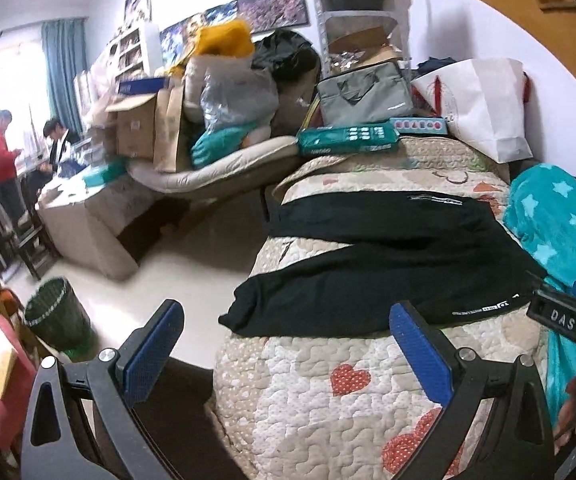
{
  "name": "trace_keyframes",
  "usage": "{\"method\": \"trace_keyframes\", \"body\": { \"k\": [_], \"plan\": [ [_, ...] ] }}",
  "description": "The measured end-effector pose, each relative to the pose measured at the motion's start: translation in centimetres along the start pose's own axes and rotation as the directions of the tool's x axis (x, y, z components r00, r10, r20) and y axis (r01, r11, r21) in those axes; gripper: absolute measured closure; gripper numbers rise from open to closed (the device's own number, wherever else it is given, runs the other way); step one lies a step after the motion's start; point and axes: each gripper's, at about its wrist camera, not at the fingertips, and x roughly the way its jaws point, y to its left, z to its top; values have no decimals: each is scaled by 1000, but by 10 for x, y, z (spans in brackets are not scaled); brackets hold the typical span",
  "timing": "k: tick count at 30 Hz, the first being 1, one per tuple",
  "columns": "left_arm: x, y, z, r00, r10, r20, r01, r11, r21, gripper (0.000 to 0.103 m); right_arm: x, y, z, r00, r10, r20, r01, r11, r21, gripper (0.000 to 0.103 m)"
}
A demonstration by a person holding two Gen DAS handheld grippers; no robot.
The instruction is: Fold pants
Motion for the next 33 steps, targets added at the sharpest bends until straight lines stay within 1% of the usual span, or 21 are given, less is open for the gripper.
{"method": "trace_keyframes", "body": {
  "k": [3,7,12,14,18,21,28,33],
  "plan": [
    [-4,-6,0,1000,-2,23,2,999,34,0,3,-5,0,1000,1,-11,0,1000,26,0],
    [2,-7,-2,1000,-11,16,10,999,48,0,9,-1,-2,999,5,-31,-4,1000,20,0],
    [16,-2,-4,999,-27,-26,27,1000,5,0,6,16,-3,999,20,-34,-21,999,-35,0],
    [21,2,-4,998,-37,-45,36,999,-17,0,2,24,-5,1000,20,-17,-21,997,-70,0],
    [26,7,-6,997,-42,-59,39,998,-43,0,-1,37,-9,1000,3,16,-1,989,-149,0],
    [29,12,-6,997,-44,-65,40,997,-65,0,-3,43,-12,1000,9,26,-4,984,-181,0],
    [40,19,-6,994,-59,-88,48,992,-120,0,-8,50,-15,998,18,68,-4,978,-210,0],
    [45,27,-13,994,-58,-92,45,988,-145,0,-3,54,-16,997,24,73,-8,977,-213,0]
  ]
}}
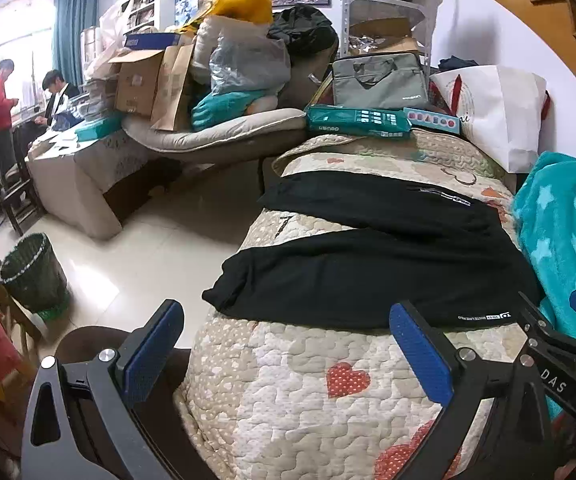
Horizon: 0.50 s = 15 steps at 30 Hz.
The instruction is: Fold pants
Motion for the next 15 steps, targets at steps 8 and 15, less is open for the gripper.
{"method": "trace_keyframes", "body": {
  "k": [8,15],
  "plan": [
    [7,13,-2,1000,6,-16,-7,999,-47,0,11,3,-2,999,7,-45,-7,1000,6,0],
    [-2,13,1,999,18,51,-16,999,-38,0,6,2,4,1000,8,-29,-8,1000,7,0]
  ]
}}
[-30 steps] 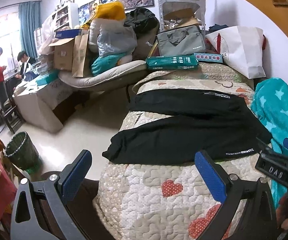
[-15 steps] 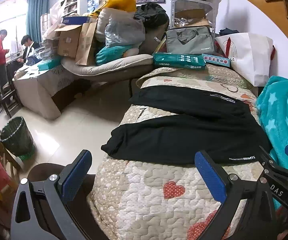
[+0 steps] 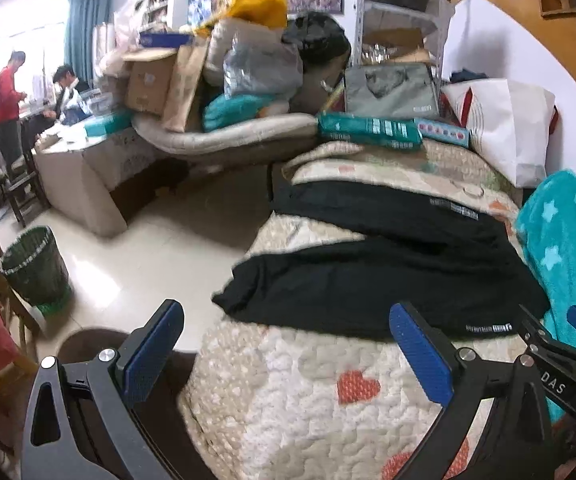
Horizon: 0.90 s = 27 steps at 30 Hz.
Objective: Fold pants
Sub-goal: 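Lower both tools onto the sweatpants waistband and close both grippers on it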
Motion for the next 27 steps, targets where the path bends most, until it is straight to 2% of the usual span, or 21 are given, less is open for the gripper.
{"method": "trace_keyframes", "body": {
  "k": [3,7,8,11,14,17,20,22,27],
  "plan": [
    [-4,3,16,997,-5,81,5,1000,-6,0,-7,-7,19,1000,12,18,-13,1000,28,0],
    [6,3,52,991,-31,128,29,999,23,0,-21,-25,70,991,39,129,-43,999,31,0],
    [14,2,65,991,-48,121,44,998,35,0,-17,-30,84,990,55,128,-57,998,15,0],
    [44,-2,93,994,-80,72,75,995,73,0,14,-37,121,995,82,49,-79,995,-55,0],
    [94,-1,119,993,-121,-14,122,991,59,0,63,-46,150,996,76,-50,-82,989,-120,0],
    [159,4,141,975,-165,-146,167,986,1,0,122,-56,173,985,93,-146,-114,983,-142,0],
    [226,10,158,943,-212,-257,204,977,-58,0,174,-63,191,970,123,-210,-154,978,-142,2],
    [266,12,167,927,-225,-299,214,974,-69,1,206,-61,200,963,124,-241,-169,970,-177,6],
    [347,4,188,912,-250,-324,246,968,-56,5,278,-51,217,948,120,-294,-197,949,-247,9]
  ]
}}
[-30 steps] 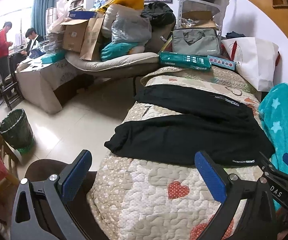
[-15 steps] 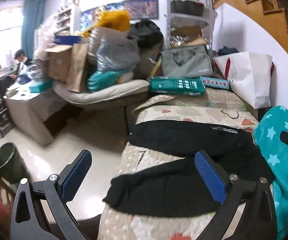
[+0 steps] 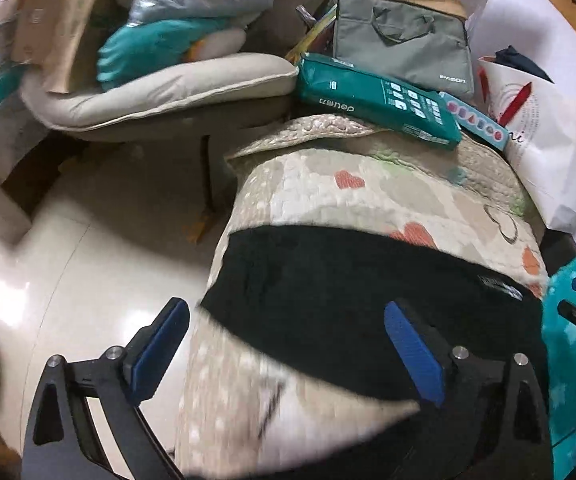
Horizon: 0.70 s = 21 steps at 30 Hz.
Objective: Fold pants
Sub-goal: 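Lower both tools onto the sweatpants waistband and close both grippers on it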
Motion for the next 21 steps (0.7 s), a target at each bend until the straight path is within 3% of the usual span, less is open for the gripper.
{"method": "trace_keyframes", "body": {
  "k": [6,10,16,19,21],
  "plan": [
    [71,0,40,998,-29,-47,30,999,24,5,59,-11,17,996,52,-65,-52,999,-2,11],
    [107,-9,56,998,-22,-66,29,993,113,5,85,-13,23,990,100,-96,-103,994,-24,11],
    [157,-24,59,990,40,-135,5,949,314,5,121,-16,23,981,125,-151,-134,990,-51,18],
    [165,-30,55,990,29,-136,23,932,361,5,134,-13,21,979,121,-162,-133,989,-66,20],
    [165,-27,55,985,-24,-173,83,936,342,26,136,-13,21,976,145,-161,-154,987,-45,28]
  ]
}}
